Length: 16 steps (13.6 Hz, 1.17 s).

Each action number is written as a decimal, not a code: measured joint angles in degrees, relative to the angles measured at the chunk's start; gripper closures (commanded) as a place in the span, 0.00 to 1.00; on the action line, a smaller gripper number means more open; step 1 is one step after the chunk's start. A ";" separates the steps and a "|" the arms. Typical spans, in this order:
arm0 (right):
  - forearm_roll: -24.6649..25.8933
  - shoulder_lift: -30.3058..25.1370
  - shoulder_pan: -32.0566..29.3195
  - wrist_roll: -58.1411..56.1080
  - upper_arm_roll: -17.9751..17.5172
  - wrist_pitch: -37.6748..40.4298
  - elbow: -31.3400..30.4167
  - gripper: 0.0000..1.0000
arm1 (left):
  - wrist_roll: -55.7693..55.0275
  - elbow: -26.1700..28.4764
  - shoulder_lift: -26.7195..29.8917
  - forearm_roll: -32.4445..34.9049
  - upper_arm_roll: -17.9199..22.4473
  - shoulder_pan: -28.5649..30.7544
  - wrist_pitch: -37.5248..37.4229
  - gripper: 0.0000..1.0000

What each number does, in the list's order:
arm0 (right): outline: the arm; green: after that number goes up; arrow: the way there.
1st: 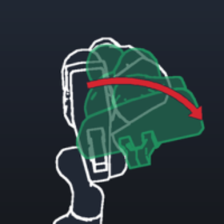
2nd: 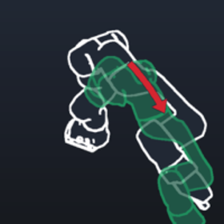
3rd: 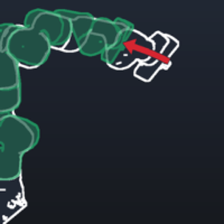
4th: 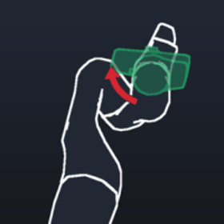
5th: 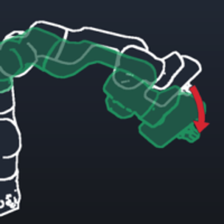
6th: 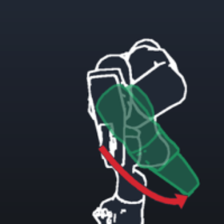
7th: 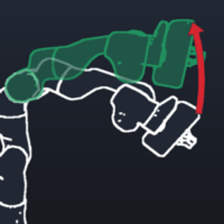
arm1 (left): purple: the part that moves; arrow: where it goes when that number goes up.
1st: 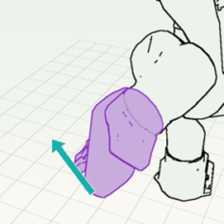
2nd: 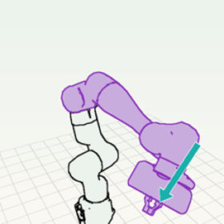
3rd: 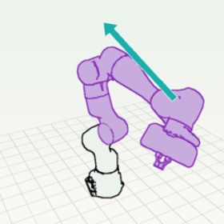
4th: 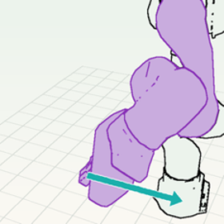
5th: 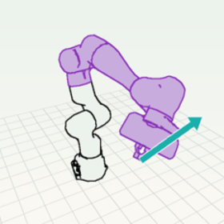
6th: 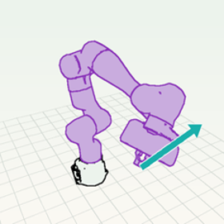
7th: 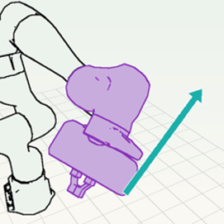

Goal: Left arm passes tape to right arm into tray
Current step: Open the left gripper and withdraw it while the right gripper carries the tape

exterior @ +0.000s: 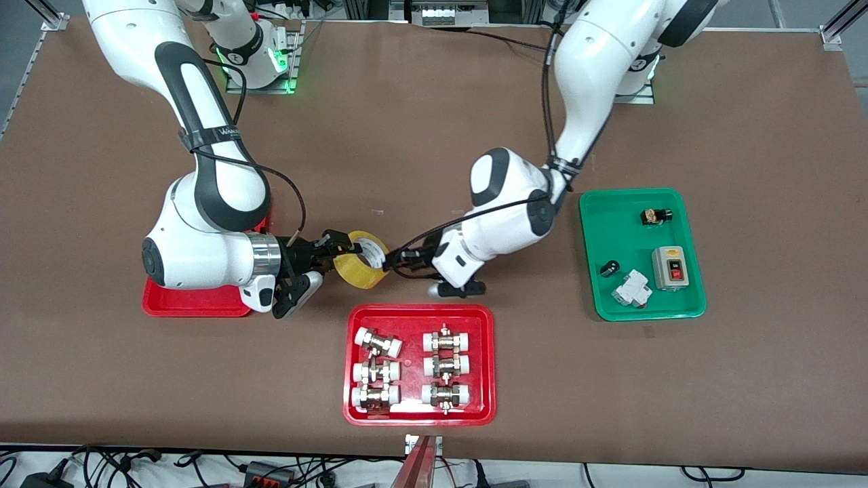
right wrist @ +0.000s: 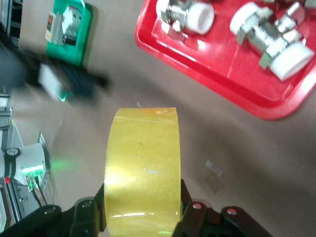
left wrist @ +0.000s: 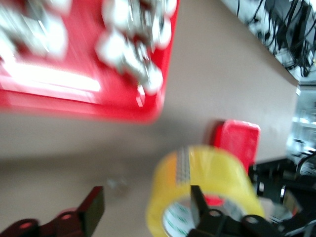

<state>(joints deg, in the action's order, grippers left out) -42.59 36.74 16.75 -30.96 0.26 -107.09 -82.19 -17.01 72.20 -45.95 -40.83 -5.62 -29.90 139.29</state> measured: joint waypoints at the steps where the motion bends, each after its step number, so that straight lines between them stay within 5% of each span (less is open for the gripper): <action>1: 1.06 0.15 -0.37 0.00 0.39 0.20 -0.23 0.74 | 0.01 0.02 1.77 3.95 0.33 2.79 -4.40 0.00; 9: 4.27 1.07 -9.87 1.93 3.25 5.27 -0.39 0.74 | 6.24 0.03 14.37 31.08 0.67 25.69 -46.93 0.00; 13: 4.51 1.06 -24.13 3.04 3.79 16.60 -0.43 0.74 | 6.28 0.88 23.30 38.82 -0.49 25.13 -54.87 0.00; 16: 4.51 1.19 -30.58 5.66 3.72 21.23 -2.29 0.74 | 6.15 13.00 32.74 39.70 -0.59 24.92 -48.36 0.00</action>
<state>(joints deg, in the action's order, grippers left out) -38.08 37.93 -13.83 -25.30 3.98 -85.86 -84.48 -10.87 85.20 -13.21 -1.13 -6.22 -4.98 90.93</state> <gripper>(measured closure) 0.467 0.000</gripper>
